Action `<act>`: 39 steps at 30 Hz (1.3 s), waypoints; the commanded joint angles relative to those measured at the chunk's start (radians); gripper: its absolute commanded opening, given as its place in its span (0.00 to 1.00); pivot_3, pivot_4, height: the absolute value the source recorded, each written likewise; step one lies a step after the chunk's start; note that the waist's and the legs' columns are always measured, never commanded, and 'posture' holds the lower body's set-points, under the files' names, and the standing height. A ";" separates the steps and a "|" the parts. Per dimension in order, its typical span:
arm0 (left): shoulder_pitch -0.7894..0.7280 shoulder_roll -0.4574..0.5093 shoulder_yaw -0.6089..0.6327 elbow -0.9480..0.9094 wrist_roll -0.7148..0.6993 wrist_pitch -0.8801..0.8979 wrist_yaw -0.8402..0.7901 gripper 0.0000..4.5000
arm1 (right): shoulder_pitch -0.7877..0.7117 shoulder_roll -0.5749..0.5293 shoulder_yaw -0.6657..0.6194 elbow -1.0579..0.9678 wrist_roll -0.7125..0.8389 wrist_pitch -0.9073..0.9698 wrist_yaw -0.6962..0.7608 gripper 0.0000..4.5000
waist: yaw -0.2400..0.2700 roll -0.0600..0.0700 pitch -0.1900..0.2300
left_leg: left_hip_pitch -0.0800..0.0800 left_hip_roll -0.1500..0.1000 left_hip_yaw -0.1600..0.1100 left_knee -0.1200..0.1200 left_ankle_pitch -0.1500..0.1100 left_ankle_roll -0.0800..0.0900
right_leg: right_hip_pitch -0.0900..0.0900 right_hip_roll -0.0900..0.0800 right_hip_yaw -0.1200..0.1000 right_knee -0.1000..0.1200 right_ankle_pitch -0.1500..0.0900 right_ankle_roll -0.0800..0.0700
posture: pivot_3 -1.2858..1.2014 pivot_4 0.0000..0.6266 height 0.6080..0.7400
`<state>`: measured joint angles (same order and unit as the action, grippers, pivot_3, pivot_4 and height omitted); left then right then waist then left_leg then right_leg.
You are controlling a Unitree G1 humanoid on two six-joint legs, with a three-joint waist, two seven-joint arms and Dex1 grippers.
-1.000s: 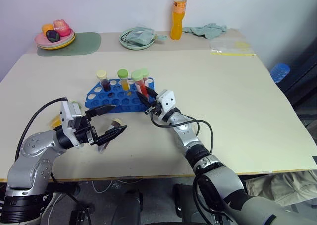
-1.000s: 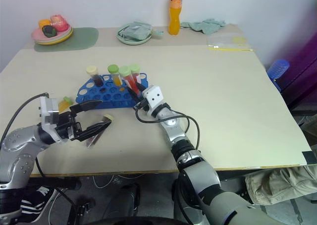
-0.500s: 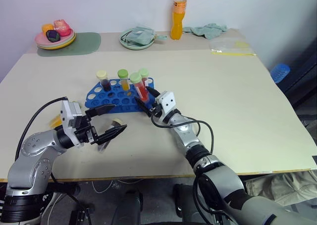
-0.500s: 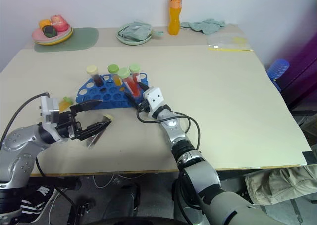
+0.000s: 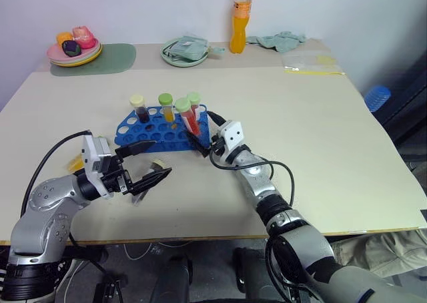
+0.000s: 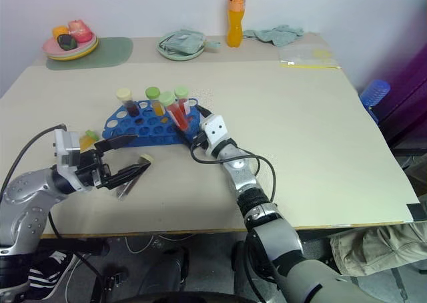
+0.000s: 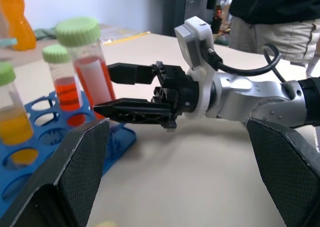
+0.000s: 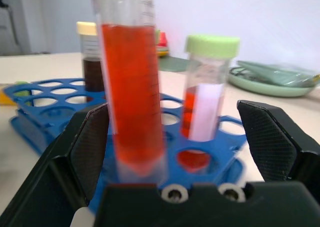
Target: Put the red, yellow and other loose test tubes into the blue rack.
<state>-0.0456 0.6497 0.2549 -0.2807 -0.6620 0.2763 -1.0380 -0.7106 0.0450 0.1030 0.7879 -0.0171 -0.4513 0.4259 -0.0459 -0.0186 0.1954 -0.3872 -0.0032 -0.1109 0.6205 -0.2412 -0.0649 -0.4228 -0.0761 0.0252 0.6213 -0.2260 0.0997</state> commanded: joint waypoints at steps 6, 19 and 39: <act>-0.003 -0.005 0.006 -0.034 -0.016 -0.004 0.009 1.00 | 0.106 -0.052 0.071 -0.470 -0.010 0.328 0.031 0.99 | 0.000 0.000 0.000 | 0.000 0.000 0.000 0.000 0.000 0.000 | 0.000 0.000 0.000 0.000 0.000 0.000 | 0.52 0.24 1.00; 0.014 0.020 0.039 -0.032 -0.016 0.012 0.017 1.00 | 0.251 -0.237 0.070 -0.708 0.102 0.497 0.245 0.99 | 0.003 0.000 0.000 | -0.001 0.000 0.000 0.000 0.000 0.000 | 0.001 0.000 0.000 -0.001 0.000 0.000 | 0.52 0.24 1.00; -0.279 0.467 -0.026 0.585 0.182 0.246 -0.151 1.00 | 0.213 -0.570 -0.009 -1.025 0.433 0.731 0.600 0.99 | 0.004 -0.001 0.000 | -0.001 0.000 0.000 0.000 0.000 0.000 | 0.000 0.000 -0.001 -0.001 -0.002 0.003 | 0.52 0.24 1.00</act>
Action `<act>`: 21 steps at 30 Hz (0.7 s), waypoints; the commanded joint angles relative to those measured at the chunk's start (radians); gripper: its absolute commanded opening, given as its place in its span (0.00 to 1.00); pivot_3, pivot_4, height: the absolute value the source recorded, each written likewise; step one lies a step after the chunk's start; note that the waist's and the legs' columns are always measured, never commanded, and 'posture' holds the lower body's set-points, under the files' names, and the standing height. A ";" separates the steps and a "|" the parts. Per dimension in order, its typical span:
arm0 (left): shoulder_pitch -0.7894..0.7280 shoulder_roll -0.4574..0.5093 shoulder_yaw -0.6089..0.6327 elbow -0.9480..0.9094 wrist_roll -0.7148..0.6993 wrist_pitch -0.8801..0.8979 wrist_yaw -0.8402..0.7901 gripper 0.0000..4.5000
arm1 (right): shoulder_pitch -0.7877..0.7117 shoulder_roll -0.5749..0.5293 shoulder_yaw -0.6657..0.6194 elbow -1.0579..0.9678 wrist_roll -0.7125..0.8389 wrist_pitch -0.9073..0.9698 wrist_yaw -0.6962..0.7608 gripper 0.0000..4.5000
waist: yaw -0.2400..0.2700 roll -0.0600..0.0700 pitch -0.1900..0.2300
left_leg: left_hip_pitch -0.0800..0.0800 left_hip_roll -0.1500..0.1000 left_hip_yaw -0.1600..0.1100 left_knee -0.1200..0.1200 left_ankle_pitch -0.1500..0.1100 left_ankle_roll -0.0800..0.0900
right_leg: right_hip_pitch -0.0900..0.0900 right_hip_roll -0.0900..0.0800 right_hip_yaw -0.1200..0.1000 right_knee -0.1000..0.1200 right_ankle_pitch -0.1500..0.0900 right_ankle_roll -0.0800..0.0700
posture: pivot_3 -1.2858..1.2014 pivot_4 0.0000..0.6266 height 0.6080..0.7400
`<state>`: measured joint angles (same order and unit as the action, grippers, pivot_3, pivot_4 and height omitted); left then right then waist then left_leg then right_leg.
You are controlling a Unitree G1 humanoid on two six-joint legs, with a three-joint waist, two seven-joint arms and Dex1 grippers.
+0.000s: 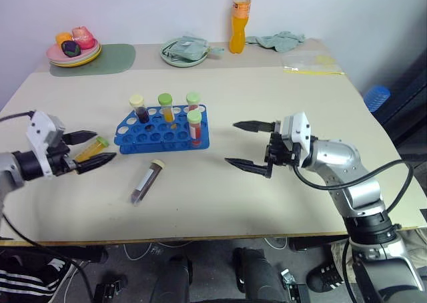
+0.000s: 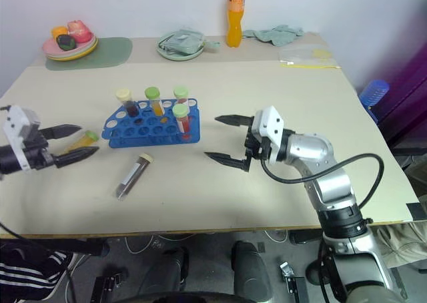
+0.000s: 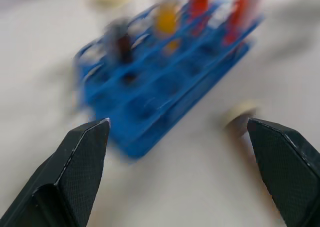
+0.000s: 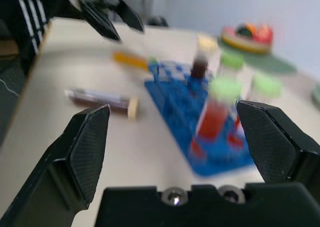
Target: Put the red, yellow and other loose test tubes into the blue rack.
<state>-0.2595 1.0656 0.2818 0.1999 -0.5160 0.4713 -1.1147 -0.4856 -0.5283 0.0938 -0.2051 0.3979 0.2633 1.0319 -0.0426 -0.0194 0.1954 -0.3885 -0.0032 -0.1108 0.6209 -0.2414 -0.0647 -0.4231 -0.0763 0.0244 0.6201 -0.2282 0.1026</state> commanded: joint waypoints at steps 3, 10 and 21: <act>-0.225 0.078 -0.154 0.288 0.118 0.064 -0.150 1.00 | -0.008 0.006 0.008 -0.052 0.022 0.032 -0.010 0.99 | 0.004 0.000 0.000 | -0.001 0.000 0.000 0.000 0.000 0.000 | -0.001 0.000 0.000 0.000 0.001 -0.002 | 0.52 0.24 1.00; -0.661 0.065 -0.407 0.711 0.386 -0.028 -0.356 1.00 | 0.014 -0.030 -0.013 -0.101 0.061 0.082 0.008 0.99 | 0.004 -0.003 0.000 | -0.002 0.000 0.000 0.002 0.000 0.000 | -0.001 0.001 0.000 0.001 0.002 0.001 | 0.52 0.24 1.00; -0.923 -0.011 -0.564 1.101 0.702 -0.223 -0.315 1.00 | 0.055 -0.050 -0.027 -0.144 0.068 0.101 -0.021 0.99 | -0.001 -0.003 0.000 | -0.002 0.000 0.000 0.002 0.000 0.000 | -0.002 0.001 0.000 0.005 0.001 0.006 | 0.52 0.24 1.00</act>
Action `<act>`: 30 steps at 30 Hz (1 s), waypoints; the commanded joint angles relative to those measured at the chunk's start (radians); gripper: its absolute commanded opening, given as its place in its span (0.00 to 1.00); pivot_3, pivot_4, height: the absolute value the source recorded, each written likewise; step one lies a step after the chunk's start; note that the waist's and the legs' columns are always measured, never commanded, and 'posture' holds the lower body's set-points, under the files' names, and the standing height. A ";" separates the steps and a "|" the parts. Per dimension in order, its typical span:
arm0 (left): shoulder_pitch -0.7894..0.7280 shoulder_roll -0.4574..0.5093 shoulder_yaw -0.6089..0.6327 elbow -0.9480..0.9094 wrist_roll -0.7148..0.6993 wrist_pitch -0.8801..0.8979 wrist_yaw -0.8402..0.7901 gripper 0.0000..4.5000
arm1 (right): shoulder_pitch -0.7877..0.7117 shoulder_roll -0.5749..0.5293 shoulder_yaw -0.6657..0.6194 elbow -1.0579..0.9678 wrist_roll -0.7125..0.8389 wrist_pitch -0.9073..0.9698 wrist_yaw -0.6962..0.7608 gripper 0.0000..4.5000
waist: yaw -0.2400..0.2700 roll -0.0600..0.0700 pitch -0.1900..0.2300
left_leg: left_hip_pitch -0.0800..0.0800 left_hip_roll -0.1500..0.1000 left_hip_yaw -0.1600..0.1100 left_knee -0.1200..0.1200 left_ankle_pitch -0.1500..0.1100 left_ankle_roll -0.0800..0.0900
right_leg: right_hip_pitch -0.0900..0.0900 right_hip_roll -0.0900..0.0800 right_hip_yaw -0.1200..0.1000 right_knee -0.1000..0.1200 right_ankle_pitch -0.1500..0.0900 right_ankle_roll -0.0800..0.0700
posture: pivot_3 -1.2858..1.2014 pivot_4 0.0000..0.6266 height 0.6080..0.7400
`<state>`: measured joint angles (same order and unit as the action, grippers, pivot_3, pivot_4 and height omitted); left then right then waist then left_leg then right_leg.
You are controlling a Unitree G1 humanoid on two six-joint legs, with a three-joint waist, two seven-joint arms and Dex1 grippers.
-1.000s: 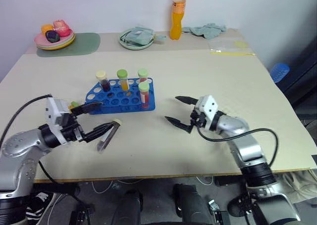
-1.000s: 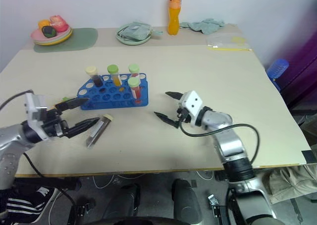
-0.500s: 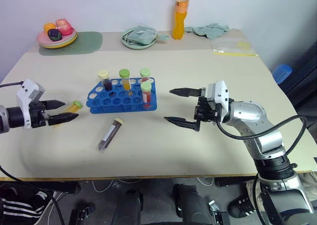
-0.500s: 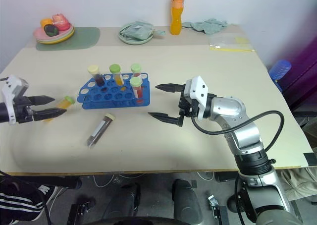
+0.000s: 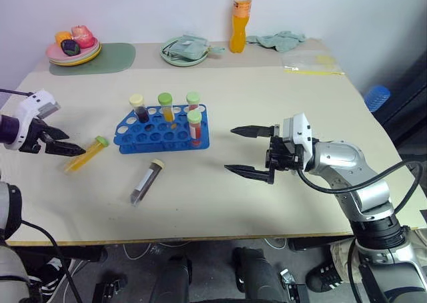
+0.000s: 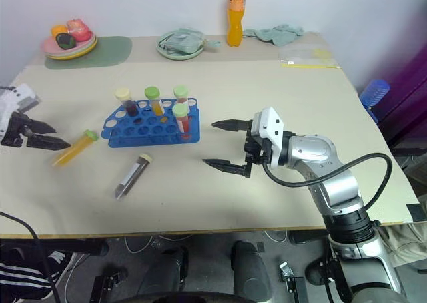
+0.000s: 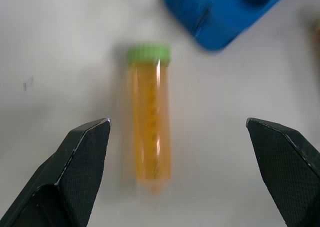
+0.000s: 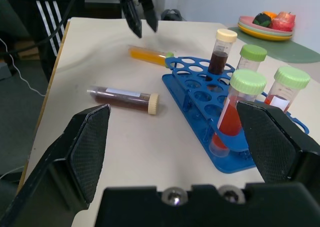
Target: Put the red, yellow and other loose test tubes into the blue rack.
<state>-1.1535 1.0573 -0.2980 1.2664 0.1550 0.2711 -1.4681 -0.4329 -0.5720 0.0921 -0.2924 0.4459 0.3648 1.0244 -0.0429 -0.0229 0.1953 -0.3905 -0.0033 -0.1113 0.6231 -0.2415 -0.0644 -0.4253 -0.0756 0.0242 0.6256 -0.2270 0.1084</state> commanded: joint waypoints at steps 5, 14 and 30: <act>-0.031 -0.050 0.038 0.071 0.059 -0.028 0.147 1.00 | 0.016 -0.011 -0.033 -0.073 0.026 0.013 -0.037 0.99 | 0.002 -0.002 0.000 | 0.000 0.000 0.000 0.002 0.000 0.000 | 0.000 0.000 0.000 0.002 0.000 0.000 | 0.52 0.24 1.00; 0.018 -0.130 0.074 0.080 0.065 0.005 0.184 1.00 | 0.029 -0.011 -0.038 -0.098 0.028 0.026 -0.075 0.99 | 0.001 -0.003 -0.001 | 0.000 0.000 -0.001 0.004 0.000 0.000 | 0.000 0.000 0.000 0.004 0.000 0.000 | 0.52 0.24 1.00; 0.072 -0.116 0.085 0.074 0.104 0.024 0.204 0.17 | 0.028 -0.011 -0.045 -0.074 0.006 0.007 -0.088 1.00 | -0.002 -0.002 -0.001 | 0.000 0.000 -0.001 0.004 0.000 0.000 | 0.000 0.000 0.000 0.005 0.001 0.000 | 0.52 0.24 1.00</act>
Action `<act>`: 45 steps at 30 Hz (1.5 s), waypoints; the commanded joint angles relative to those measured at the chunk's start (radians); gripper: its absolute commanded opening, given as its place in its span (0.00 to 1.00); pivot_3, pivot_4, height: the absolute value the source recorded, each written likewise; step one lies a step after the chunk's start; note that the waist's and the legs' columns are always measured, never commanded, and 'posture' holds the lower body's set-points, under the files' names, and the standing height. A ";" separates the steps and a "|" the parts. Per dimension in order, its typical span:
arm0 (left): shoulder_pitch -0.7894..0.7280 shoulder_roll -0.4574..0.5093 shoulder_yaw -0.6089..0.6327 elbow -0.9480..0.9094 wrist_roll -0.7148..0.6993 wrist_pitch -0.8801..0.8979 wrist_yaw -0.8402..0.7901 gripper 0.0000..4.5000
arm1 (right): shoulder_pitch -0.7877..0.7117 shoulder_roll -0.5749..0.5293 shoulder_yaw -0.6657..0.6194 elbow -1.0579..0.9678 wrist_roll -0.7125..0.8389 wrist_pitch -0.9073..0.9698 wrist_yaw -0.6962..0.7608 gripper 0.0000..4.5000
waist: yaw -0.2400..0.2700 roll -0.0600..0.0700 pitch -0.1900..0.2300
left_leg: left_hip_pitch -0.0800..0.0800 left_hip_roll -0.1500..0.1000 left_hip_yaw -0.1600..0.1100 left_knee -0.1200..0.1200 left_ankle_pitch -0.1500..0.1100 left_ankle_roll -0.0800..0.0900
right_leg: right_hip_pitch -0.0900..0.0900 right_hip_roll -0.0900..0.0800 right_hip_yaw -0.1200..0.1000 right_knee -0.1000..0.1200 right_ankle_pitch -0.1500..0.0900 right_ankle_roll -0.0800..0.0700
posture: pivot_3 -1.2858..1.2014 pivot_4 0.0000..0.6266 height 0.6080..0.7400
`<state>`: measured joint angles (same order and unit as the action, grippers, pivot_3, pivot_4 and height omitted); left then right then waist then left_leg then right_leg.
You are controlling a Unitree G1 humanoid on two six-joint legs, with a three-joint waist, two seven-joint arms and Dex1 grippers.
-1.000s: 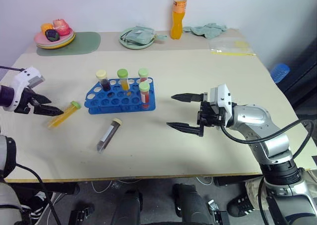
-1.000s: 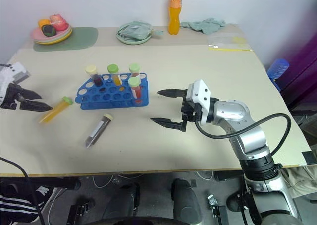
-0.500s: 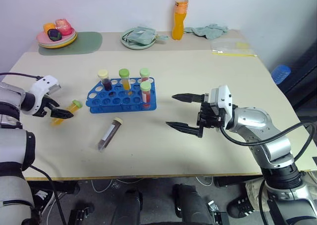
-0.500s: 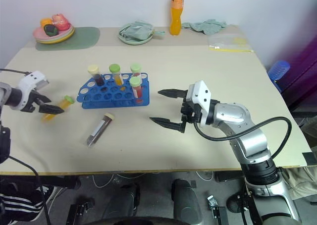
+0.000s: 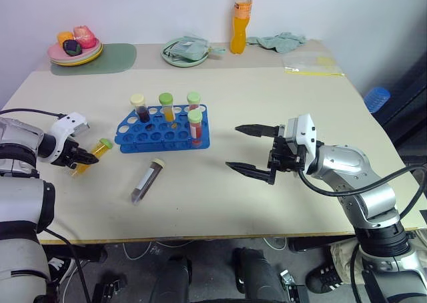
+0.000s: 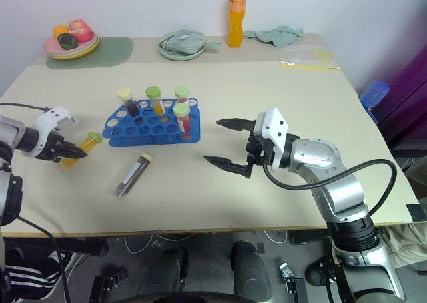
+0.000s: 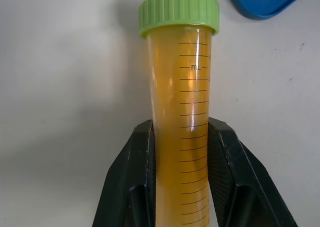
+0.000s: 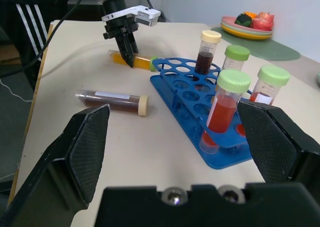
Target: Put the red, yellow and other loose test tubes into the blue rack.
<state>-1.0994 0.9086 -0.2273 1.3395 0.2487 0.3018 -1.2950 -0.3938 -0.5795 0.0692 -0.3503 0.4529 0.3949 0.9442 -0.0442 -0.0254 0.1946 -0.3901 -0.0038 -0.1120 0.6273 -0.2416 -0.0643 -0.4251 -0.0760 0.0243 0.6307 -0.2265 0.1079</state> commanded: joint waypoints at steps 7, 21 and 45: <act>0.008 0.053 0.256 -0.088 -0.181 -0.213 0.187 0.17 | 0.005 -0.007 -0.027 -0.022 -0.005 -0.031 -0.018 1.00 | 0.008 0.000 0.000 | 0.000 0.000 -0.001 0.001 0.000 0.000 | 0.000 0.000 0.000 0.000 0.000 0.000 | 0.52 0.24 1.00; 0.629 -0.335 0.705 -1.127 -0.709 -0.338 0.426 0.17 | -0.040 0.008 -0.019 0.080 -0.028 -0.080 -0.006 1.00 | 0.006 0.001 -0.001 | 0.000 -0.001 0.000 0.003 0.000 0.000 | 0.001 -0.003 0.000 0.001 0.001 -0.001 | 0.52 0.24 1.00; 0.568 -0.699 0.364 -0.801 -0.472 -0.804 0.604 0.17 | 0.061 -0.040 -0.068 0.020 -0.049 -0.092 -0.053 1.00 | 0.031 0.001 -0.001 | 0.003 -0.003 0.000 0.004 0.000 0.000 | 0.007 -0.003 0.000 -0.002 0.001 -0.001 | 0.52 0.24 1.00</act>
<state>-0.5191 0.2111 0.1458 0.5492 -0.2258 -0.4667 -0.6909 -0.3333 -0.6091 0.0278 -0.2815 0.3960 0.3060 0.8980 -0.0132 -0.0245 0.1933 -0.3873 -0.0064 -0.1118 0.6315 -0.2415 -0.0645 -0.4185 -0.0793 0.0242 0.6285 -0.2254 0.1068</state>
